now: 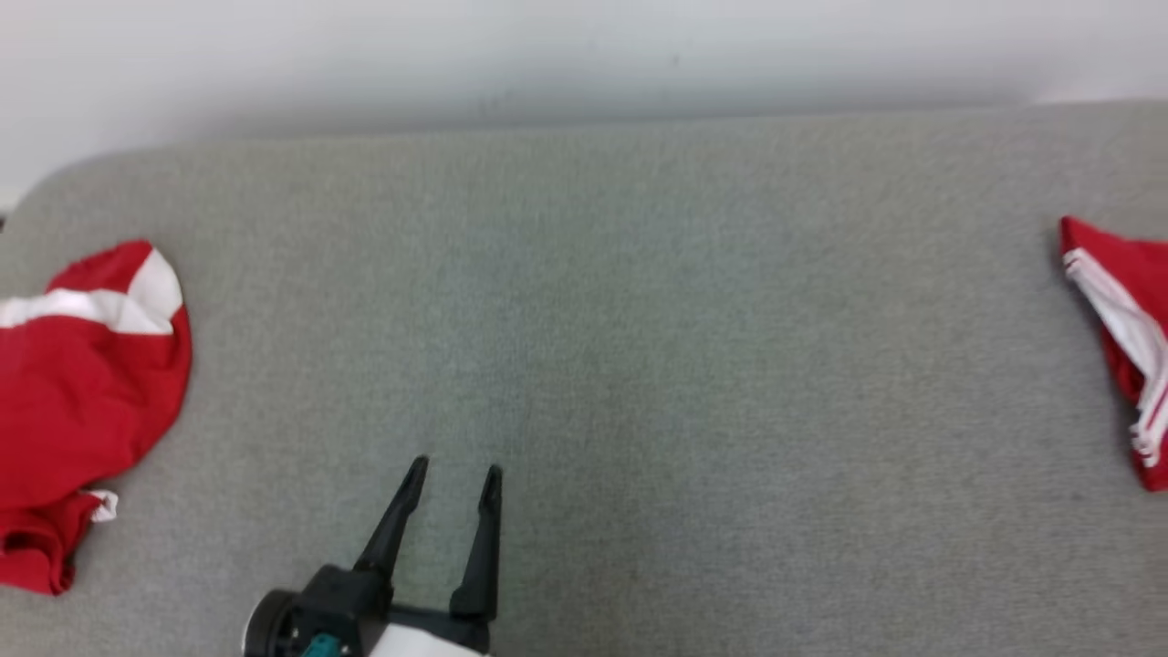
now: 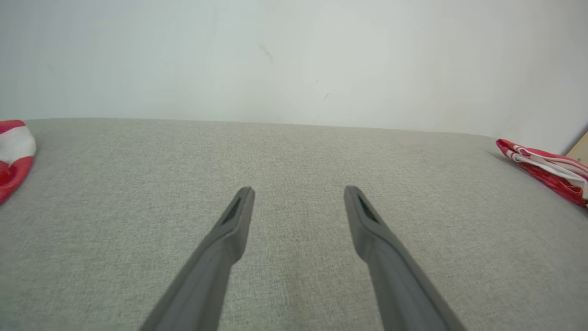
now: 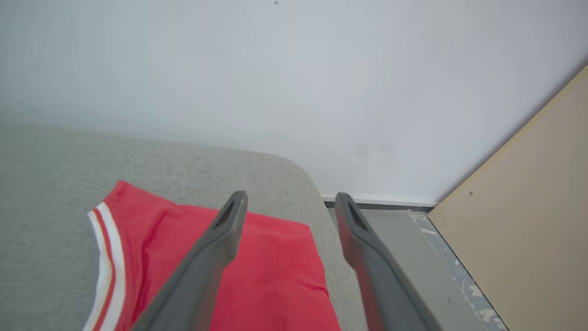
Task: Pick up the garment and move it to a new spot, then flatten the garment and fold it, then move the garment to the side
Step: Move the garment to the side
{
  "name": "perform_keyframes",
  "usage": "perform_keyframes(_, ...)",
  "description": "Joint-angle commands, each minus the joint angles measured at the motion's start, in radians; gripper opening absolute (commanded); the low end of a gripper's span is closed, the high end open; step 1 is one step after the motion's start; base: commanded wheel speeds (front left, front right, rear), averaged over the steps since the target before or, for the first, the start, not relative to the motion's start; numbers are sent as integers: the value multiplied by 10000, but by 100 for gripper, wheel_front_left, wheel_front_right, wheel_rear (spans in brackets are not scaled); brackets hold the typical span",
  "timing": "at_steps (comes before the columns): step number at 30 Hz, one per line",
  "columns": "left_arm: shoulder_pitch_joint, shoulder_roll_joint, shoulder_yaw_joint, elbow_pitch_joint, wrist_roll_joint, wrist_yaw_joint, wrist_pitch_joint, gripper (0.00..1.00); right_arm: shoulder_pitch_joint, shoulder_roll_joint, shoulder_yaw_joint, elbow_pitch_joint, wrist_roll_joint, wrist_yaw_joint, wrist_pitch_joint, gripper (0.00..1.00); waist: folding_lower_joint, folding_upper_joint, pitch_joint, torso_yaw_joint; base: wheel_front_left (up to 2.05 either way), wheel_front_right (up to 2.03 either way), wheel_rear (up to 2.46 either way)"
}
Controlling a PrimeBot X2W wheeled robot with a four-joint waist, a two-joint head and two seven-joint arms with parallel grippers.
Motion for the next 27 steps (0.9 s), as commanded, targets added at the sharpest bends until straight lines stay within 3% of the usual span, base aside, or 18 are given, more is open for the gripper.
perform_keyframes(1, 368, 35, 157, 91, -119, 53, -3, 100, 512, 126, -226, -723, -207, -22, -72, 100, 0, 0, -1017, -377, 0, 0, 0)
perform_keyframes(8, 1446, 35, 785, 147, -393, 205, -3, 100, 3693, 1203, -2814, -4394, -1567, -20, -69, 100, 0, 0, -2395, -536, 0, 0, 0)
perform_keyframes(9, 1446, 35, 785, 147, -393, 205, -3, 100, 3693, 1203, -2814, -4394, -1567, -20, -69, 100, 0, 0, -2395, -536, 0, 0, 0)
perform_keyframes(13, 1899, 35, 1130, 117, -390, 184, -3, 100, 5737, 2568, -4154, -6419, -2745, -20, -69, 100, 0, 0, -2713, -611, 0, 0, 0)
perform_keyframes(14, 2078, 35, 1297, 125, -392, 146, -3, 100, 6536, 3179, -4456, -7187, -3270, -22, -70, 100, 0, 0, -2817, -659, 0, 0, 0)
perform_keyframes(15, 2078, 35, 1297, 125, -392, 146, -3, 100, 6536, 3179, -4456, -7187, -3270, -22, -70, 100, 0, 0, -2817, -659, 0, 0, 0)
perform_keyframes(16, 2219, 35, 1425, 152, -338, 95, -3, 100, 7209, 3741, -4503, -7790, -3614, -22, -70, 100, 0, 0, -2912, -689, 0, 0, 0)
perform_keyframes(17, 2219, 35, 1425, 152, -338, 95, -3, 100, 7209, 3741, -4503, -7790, -3614, -22, -70, 100, 0, 0, -2912, -689, 0, 0, 0)
perform_keyframes(21, 2408, 35, 1653, 222, -259, 35, -3, 100, 8471, 4801, -4465, -8767, -4046, -22, -71, 100, 0, 0, -3084, -654, 0, 0, 0)
perform_keyframes(27, 2544, 35, 1743, 301, -402, 83, -3, 100, 9354, 5459, -4234, -8978, -4263, -22, -71, 100, 0, 0, -3204, -656, 0, 0, 0)
